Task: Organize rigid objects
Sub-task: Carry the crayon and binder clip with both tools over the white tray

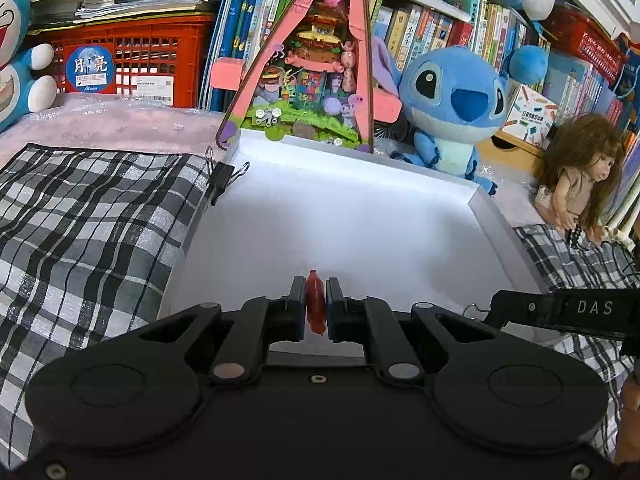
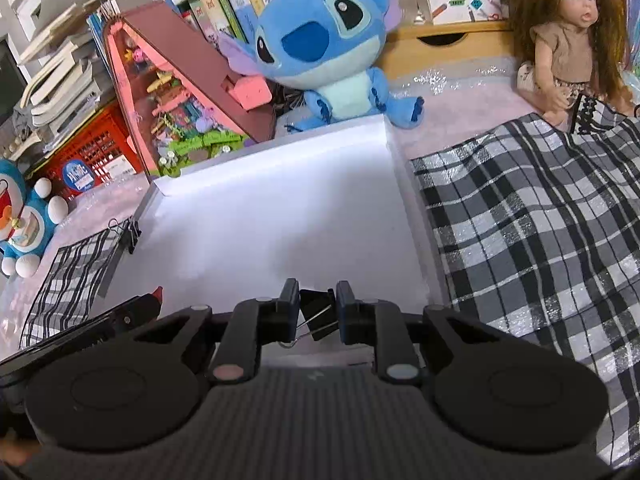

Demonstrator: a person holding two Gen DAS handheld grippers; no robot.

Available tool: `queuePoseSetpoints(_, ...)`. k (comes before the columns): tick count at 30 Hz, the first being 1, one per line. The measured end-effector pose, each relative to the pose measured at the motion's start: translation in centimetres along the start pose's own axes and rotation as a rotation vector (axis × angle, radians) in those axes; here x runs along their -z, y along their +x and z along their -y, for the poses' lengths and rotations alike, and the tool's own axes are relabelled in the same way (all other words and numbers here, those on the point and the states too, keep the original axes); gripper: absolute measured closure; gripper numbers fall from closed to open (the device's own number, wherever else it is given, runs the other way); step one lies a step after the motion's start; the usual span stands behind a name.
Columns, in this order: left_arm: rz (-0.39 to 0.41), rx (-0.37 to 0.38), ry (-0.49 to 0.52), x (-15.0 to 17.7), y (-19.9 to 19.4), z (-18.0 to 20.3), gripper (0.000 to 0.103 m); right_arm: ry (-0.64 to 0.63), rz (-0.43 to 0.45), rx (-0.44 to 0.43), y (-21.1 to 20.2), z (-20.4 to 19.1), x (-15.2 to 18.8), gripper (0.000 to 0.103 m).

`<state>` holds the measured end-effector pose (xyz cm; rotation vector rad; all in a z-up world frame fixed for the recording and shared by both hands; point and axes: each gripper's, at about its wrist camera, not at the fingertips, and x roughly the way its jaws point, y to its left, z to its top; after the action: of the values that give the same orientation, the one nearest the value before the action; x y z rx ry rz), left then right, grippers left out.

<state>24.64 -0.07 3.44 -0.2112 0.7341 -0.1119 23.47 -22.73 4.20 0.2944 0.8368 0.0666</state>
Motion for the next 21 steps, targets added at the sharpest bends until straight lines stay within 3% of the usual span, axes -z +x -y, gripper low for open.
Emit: queuePoseSetpoints(21,-0.019,-0.014,0.027,0.8,0.3,0.2,0.094,-0.011,-0.025,0.044,2.5,-0.7,-0.9,0.080)
